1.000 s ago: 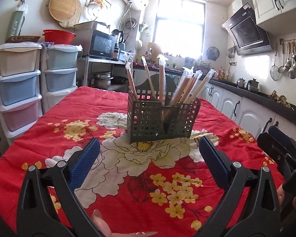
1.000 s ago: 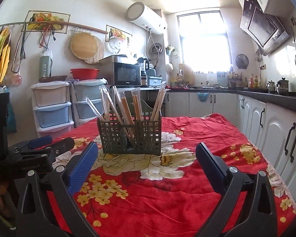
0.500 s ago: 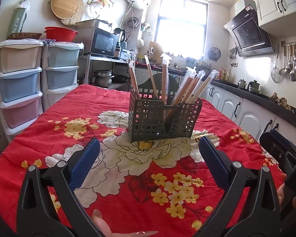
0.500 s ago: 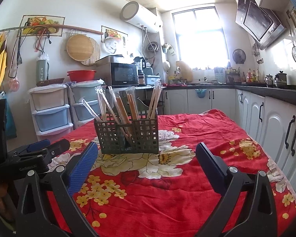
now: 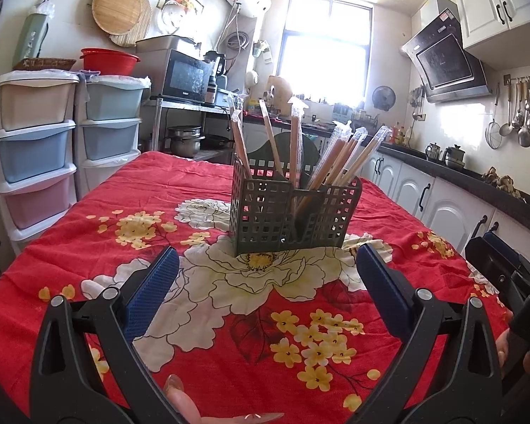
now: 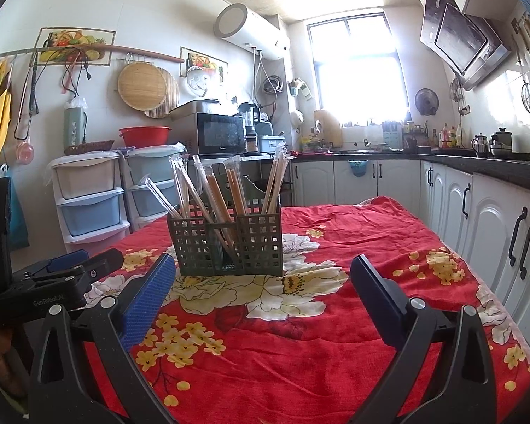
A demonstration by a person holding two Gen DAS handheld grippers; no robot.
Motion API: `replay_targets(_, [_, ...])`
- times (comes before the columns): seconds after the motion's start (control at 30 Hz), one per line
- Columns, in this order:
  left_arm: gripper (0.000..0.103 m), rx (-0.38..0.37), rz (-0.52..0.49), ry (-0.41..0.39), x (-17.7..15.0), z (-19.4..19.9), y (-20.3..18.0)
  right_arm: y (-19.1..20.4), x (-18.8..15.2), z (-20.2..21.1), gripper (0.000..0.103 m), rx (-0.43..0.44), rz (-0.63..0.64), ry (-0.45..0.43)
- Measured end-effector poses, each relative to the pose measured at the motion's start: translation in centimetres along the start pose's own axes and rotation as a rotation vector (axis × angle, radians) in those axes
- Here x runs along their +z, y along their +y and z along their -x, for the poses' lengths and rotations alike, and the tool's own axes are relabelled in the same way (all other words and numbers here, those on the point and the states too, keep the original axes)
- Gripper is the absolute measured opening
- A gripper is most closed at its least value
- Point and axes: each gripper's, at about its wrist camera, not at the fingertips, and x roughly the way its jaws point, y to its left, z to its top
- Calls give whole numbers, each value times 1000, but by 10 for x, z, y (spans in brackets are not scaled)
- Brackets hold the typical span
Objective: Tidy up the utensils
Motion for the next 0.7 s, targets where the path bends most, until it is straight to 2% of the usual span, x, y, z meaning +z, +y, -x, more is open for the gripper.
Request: replay_targets(0.7, [92, -5, 5, 8, 0, -1, 1, 0, 0, 0, 97, -3, -3, -1])
